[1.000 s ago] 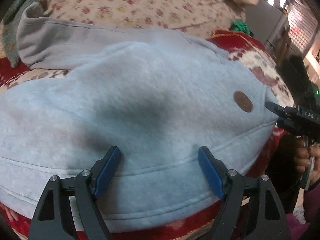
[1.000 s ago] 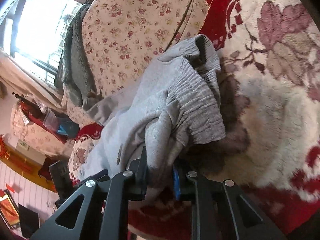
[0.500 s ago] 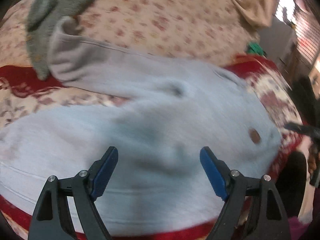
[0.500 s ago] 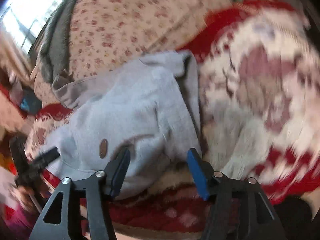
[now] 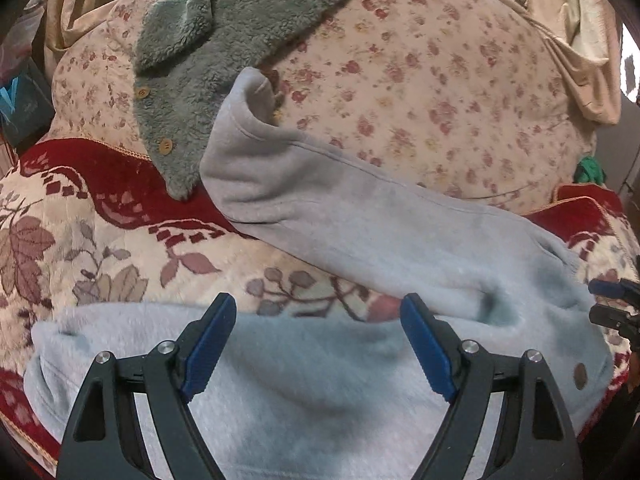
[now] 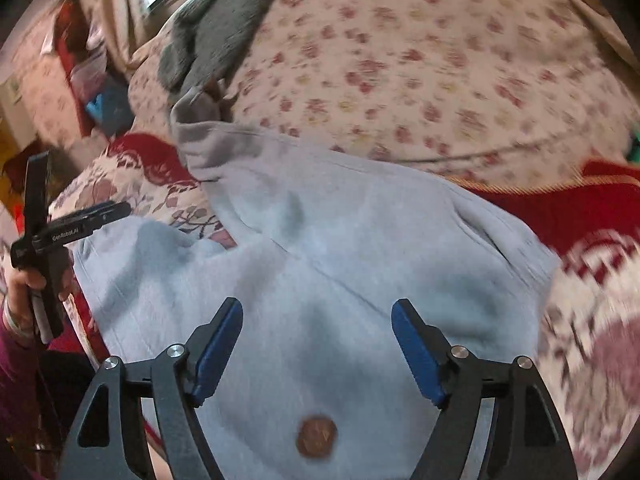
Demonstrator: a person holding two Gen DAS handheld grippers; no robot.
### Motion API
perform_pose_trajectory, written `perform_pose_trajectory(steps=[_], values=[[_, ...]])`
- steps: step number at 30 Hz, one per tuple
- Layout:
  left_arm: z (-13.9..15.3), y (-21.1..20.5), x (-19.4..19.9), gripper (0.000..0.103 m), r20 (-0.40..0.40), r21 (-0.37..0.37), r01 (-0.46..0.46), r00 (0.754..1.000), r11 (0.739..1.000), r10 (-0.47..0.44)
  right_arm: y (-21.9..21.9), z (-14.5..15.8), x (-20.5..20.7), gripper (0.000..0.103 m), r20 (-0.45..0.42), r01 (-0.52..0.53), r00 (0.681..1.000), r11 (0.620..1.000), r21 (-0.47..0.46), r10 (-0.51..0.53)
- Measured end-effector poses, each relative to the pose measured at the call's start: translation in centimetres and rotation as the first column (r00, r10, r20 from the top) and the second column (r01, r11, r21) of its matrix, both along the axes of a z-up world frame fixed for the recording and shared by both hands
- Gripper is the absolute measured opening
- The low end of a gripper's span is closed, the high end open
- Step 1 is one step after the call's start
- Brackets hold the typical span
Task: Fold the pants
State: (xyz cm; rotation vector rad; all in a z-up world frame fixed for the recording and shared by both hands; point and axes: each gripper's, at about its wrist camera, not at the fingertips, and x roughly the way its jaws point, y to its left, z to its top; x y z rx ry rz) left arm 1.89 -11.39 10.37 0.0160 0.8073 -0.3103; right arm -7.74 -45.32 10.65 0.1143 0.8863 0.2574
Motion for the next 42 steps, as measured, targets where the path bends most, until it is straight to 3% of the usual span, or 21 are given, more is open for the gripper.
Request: perform_pose_trajectory(steps=[8, 17, 23, 31, 36, 42], values=[[-1.2, 0.2, 3.2, 0.083, -0.019, 0.016, -0.026, 0.999, 1.0, 0.026, 2.1, -1.0, 5.4, 0.083, -0.021, -0.067, 0.998, 0.997, -0.046, 0.066], [-1.8, 1.0, 5.9, 0.083, -0.049, -0.001, -0.07, 0.996, 0.998, 0.069, 1.0, -2.1, 9.5, 0.084, -0.058, -0.069, 0.996, 0.995, -0.071, 0.065], [-0.6, 2.0, 8.2, 0.083, -0.041, -0.041, -0.087, 0.995, 0.995, 0.086, 0.1, -2.9, 12.4, 0.085, -0.067, -0.095, 0.994, 0.99, -0.106, 0.088], [1.5, 2.1, 12.7, 0.084, -0.017, -0.037, -0.097, 0.995, 0.995, 0.097, -1.9, -2.7, 17.8, 0.088, -0.032, -0.145, 0.989, 0.977, -0.157, 0.142], [2.1, 1.4, 15.7, 0.084, -0.014, -0.011, -0.086, 0.996, 0.996, 0.086, -2.1, -3.9, 21.6, 0.089, -0.085, -0.207, 0.977, 0.958, -0.201, 0.194], [2.5, 0.0, 18.1, 0.084, 0.003, 0.083, -0.05, 0.999, 0.995, 0.05, -1.1, -6.6, 25.0, 0.089, -0.18, -0.327, 0.939, 0.92, -0.217, 0.292]])
